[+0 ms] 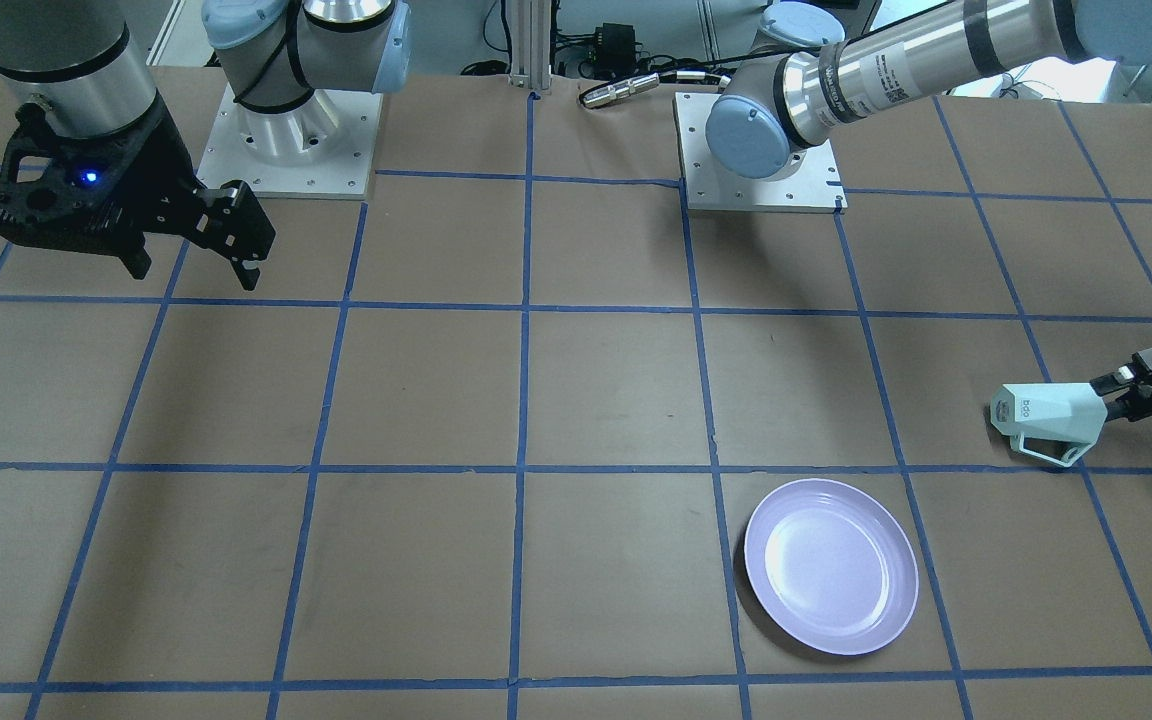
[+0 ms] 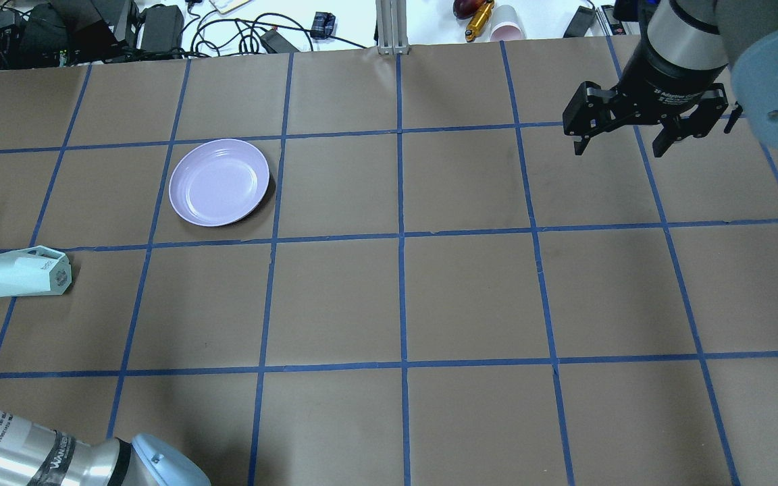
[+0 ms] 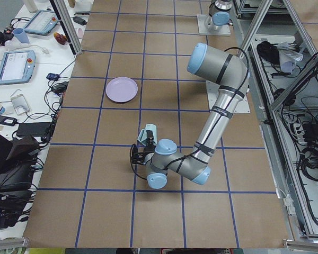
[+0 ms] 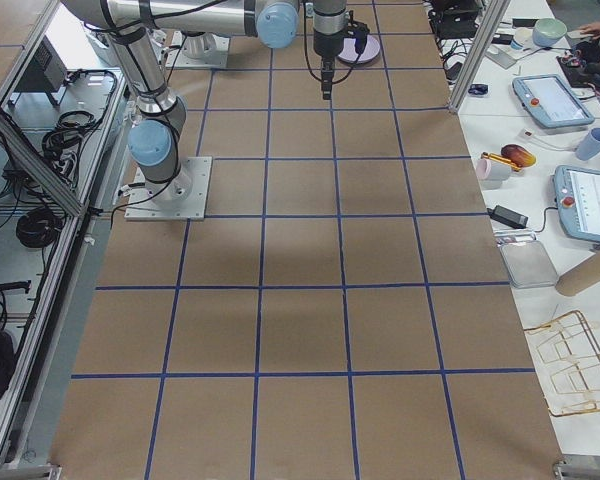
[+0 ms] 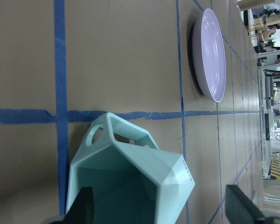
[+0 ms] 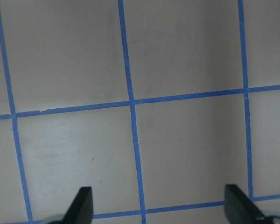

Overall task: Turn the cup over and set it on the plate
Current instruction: 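Close the left gripper on the mug's rim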

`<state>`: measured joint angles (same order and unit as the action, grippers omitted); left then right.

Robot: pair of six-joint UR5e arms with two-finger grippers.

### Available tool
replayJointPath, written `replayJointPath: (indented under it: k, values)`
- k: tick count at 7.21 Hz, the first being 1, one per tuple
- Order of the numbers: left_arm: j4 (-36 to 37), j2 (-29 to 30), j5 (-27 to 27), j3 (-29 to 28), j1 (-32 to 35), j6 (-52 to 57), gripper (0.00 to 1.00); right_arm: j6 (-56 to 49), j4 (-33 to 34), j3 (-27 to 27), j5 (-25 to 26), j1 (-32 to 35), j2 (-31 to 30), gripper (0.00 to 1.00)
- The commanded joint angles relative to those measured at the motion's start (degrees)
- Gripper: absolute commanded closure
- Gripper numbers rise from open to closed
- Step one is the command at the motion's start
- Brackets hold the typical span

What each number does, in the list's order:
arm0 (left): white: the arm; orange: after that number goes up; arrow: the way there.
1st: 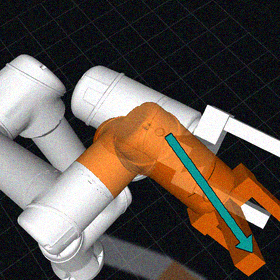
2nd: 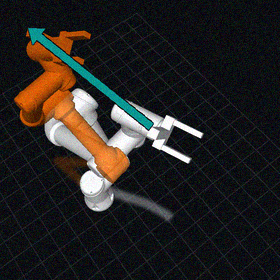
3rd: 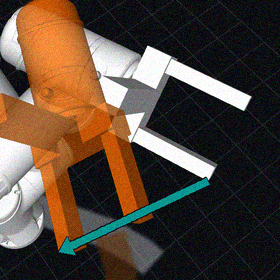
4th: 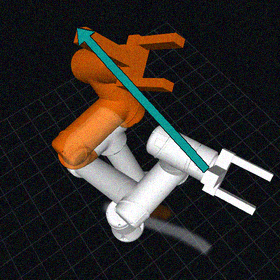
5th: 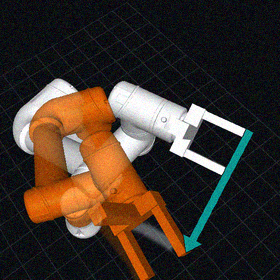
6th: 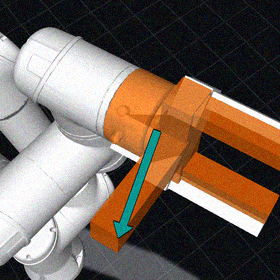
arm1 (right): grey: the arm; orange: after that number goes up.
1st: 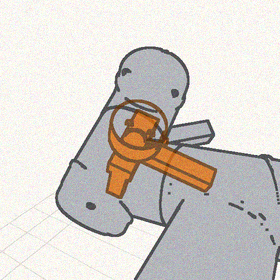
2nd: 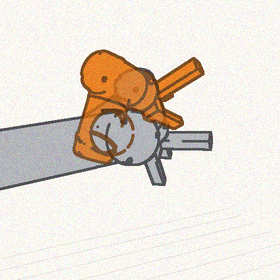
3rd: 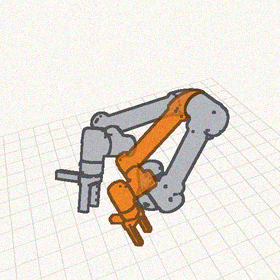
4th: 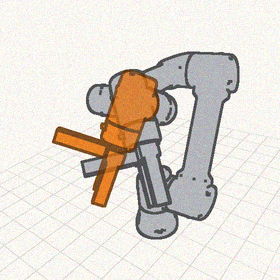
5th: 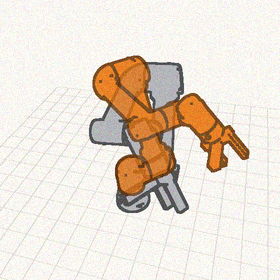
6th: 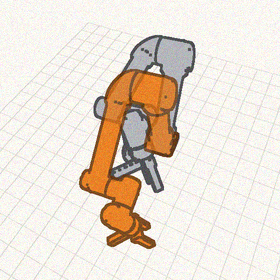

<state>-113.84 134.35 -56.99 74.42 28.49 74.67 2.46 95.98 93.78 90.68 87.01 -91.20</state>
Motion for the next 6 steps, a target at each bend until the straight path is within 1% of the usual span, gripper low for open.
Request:
replayJointPath:
  k: [1, 4, 6]
  values:
    - [-1.38, 0.65, 0.3, 0.19, 0.08, 0.12, 0.02, 0.0, 0.0, 0.0, 0.02, 0.0, 0.05, 0.0]
    - [-2.09, 0.74, 0.3, 0.19, 0.6, 0.47, 0.01, 0.0, 0.0, 0.0, 0.02, 0.0, 0.05, 0.0]
    - [-2.79, 0.82, 0.12, 0.28, 1.13, 3.19, 0.02, 0.0, 0.0, 0.0, 0.02, 0.0, 0.05, 0.0]
